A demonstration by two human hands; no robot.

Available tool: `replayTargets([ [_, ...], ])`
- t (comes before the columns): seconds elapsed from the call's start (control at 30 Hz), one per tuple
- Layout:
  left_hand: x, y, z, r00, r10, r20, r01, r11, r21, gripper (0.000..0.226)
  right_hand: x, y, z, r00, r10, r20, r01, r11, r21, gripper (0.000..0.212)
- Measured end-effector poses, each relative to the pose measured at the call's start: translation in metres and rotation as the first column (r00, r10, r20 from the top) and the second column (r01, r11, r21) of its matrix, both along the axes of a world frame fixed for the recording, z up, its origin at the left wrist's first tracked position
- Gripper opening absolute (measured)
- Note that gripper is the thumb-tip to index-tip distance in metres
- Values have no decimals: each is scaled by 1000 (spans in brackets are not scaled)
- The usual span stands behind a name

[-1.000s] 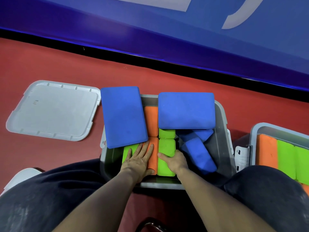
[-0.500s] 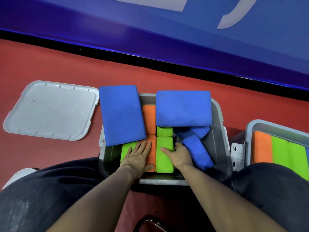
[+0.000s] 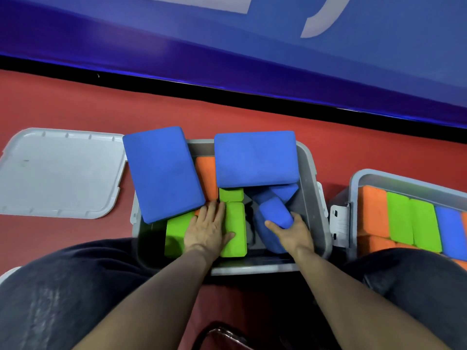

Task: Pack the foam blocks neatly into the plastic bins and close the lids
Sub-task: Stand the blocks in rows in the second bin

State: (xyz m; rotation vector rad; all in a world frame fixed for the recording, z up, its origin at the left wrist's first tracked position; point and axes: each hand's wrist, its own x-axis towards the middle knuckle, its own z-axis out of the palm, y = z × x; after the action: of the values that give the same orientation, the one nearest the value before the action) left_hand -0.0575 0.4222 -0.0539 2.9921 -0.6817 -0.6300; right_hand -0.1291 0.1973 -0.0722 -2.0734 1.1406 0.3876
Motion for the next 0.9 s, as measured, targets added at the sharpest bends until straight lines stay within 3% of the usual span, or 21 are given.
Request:
replayTargets([
  [0.07,0,-7,-6,997,-57,-54,56,998,-8,93,5,0,0,1000,26,-6,-26,1000,15,102],
  [0.27,2,-7,-21,985,-83,-149,93,994,60,93,17,2,3,997,70,-41,-71,997,-21,71],
  [0.43,4,-10,-22,980,-67,-187,84,993,83,93,21,14,2,995,36,-88,-36,999,6,75],
  [0.63,5,-11,-19,975,-73,-209,95,990,99,93,24,36,7,985,157,-74,-161,986,-45,67],
  [0.9,6,-9,-18,970,-74,-232,100,990,100,92,28,41,-2,989,123,-82,-124,992,-7,68],
])
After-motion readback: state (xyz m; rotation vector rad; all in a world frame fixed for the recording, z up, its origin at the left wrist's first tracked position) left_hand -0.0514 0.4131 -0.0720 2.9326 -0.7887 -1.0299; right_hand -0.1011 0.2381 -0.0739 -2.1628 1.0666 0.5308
